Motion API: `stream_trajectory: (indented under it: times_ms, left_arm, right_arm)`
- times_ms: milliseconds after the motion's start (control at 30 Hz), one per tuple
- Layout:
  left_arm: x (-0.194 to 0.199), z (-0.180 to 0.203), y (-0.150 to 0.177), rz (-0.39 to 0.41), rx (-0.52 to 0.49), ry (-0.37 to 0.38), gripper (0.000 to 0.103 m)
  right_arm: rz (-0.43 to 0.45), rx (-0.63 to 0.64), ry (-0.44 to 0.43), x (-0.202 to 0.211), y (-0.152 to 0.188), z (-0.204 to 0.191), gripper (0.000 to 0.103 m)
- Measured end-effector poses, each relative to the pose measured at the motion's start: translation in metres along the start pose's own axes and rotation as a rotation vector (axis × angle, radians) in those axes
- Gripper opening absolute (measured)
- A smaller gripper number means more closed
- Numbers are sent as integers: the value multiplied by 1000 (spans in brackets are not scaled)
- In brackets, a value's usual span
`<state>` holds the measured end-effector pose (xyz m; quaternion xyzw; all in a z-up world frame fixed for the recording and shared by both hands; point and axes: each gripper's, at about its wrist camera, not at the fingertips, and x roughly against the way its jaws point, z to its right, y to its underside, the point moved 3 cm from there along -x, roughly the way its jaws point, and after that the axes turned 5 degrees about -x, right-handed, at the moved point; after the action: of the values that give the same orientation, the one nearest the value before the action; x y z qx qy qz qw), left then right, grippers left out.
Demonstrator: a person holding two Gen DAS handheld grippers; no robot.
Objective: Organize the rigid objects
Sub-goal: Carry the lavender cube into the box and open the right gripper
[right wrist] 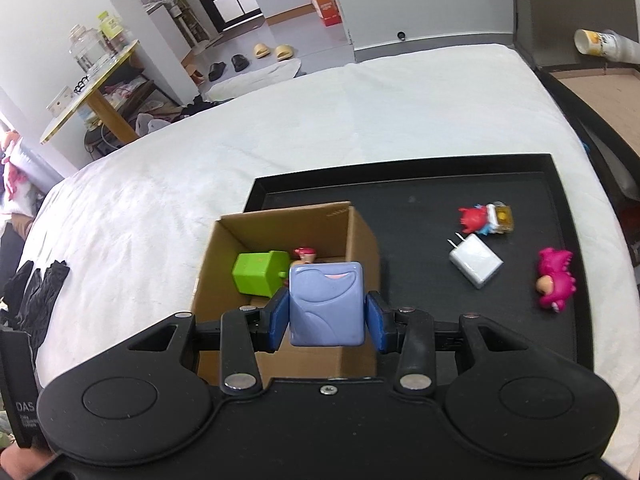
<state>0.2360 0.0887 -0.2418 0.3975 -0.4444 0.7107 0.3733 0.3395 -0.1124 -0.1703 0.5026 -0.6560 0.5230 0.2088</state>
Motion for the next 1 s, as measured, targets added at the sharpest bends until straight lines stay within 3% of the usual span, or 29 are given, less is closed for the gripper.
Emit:
stream_trajectory:
  times_ms: [300, 800, 1000]
  left_arm:
    - [2, -4, 1, 6, 3, 41, 15]
    - [4, -12, 1, 13, 19, 80, 16]
    - [3, -11, 1, 14, 17, 79, 16]
  right_arm:
    - [-21, 45, 37, -24, -2, -31, 40]
    - [-68, 206, 210, -73, 0, -57, 40]
    - [-39, 291, 300, -80, 8, -59, 41]
